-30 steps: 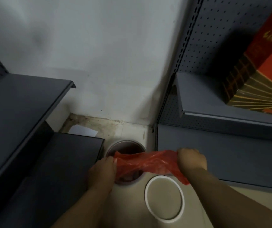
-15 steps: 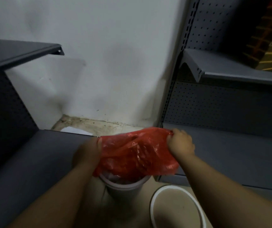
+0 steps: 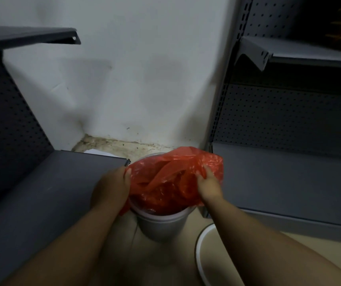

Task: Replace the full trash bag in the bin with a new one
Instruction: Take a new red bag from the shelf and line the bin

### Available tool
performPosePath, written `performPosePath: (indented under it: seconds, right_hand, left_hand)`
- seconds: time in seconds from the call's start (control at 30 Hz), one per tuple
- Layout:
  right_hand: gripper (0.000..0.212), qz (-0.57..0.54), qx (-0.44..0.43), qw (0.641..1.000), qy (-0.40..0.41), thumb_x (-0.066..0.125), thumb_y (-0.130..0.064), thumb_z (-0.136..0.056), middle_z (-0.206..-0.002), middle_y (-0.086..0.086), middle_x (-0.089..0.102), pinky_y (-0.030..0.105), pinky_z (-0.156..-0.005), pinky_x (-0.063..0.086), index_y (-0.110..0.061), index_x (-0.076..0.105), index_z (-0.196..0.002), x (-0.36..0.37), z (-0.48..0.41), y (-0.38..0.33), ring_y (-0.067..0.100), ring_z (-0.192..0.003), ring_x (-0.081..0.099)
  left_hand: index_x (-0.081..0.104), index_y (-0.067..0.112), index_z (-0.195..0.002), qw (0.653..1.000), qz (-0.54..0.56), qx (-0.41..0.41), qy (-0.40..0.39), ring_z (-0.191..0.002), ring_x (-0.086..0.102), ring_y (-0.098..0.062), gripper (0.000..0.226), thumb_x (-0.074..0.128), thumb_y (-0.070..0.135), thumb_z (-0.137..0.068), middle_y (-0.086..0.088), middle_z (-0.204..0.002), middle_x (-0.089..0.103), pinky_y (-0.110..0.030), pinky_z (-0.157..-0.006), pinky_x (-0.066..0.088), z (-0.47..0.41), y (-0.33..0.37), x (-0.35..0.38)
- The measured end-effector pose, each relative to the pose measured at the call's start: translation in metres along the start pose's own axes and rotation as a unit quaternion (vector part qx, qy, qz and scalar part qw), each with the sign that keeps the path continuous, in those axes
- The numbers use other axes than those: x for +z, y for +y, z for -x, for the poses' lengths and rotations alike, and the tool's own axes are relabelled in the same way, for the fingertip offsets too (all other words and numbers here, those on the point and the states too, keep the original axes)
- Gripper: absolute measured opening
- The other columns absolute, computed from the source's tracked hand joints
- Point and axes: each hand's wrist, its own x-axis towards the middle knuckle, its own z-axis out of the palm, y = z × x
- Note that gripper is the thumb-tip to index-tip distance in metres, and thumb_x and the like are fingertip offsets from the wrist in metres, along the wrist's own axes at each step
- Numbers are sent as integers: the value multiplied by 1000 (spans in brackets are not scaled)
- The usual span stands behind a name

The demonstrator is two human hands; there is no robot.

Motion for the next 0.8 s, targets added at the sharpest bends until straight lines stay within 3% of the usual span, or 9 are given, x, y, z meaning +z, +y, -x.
performPosePath:
  seconds: [0.17,0.3,0.4,0.5,0.57,0.67,0.73,0.8]
  right_hand:
    - [51,50,-73,994,-70,36,-37,-100,-154,10,29,43,-116,26,-31,23,-149,25,7,-13,33,-140,32]
    - [52,81,-65,984,-148,32,-41,-100,-157,9,21,51,-117,21,-33,17,-150,44,10,-22,34,-142,25]
    - [50,105,-43,973,-201,30,-40,-101,-153,12,27,51,-115,24,-29,21,-149,55,14,-20,35,-138,31]
    - [45,190,-24,947,-258,28,-36,-102,-140,18,46,46,-111,31,-16,37,-141,60,19,-18,33,-128,44]
    - [43,258,-52,942,-209,27,-38,-102,-128,16,56,43,-104,38,-13,50,-129,57,22,-19,32,-118,53]
    - [37,361,-174,916,-19,31,-35,-100,-118,10,57,40,-94,42,-14,58,-114,44,22,-22,28,-108,54]
    - [31,387,-236,890,55,35,-28,-98,-116,8,54,39,-93,41,-14,57,-115,34,18,-22,26,-107,51]
    - [32,373,-231,896,73,38,-22,-97,-120,8,54,38,-96,39,-16,55,-122,22,11,-22,27,-111,49]
  left_hand:
    - [62,16,-93,1000,-1,6,15,-74,54,-18,35,32,33,-98,-2,-82,58,-31,-66,42,8,-6,3]
    - [59,21,-89,1000,2,-12,-1,-72,52,-12,31,32,34,-98,3,-81,56,-27,-65,38,16,-10,8]
    - [59,24,-90,1000,12,-21,-13,-72,52,-10,28,34,36,-98,7,-79,53,-27,-64,38,21,-15,10]
    - [58,24,-91,1000,2,-19,-20,-71,49,-10,28,34,36,-98,8,-78,50,-27,-61,35,23,-18,12]
    - [56,26,-88,999,-2,-22,-28,-71,48,-8,27,34,37,-98,8,-79,50,-25,-59,34,23,-19,13]
    - [58,23,-93,999,-9,-23,-31,-76,52,-13,30,33,37,-98,4,-84,53,-28,-64,38,20,-19,15]
    - [59,22,-94,999,-6,-24,-26,-75,50,-13,31,33,36,-98,4,-84,53,-27,-63,36,18,-18,17]
    - [60,22,-95,999,-1,-23,-24,-74,50,-12,31,33,36,-98,4,-84,54,-28,-63,36,15,-19,19]
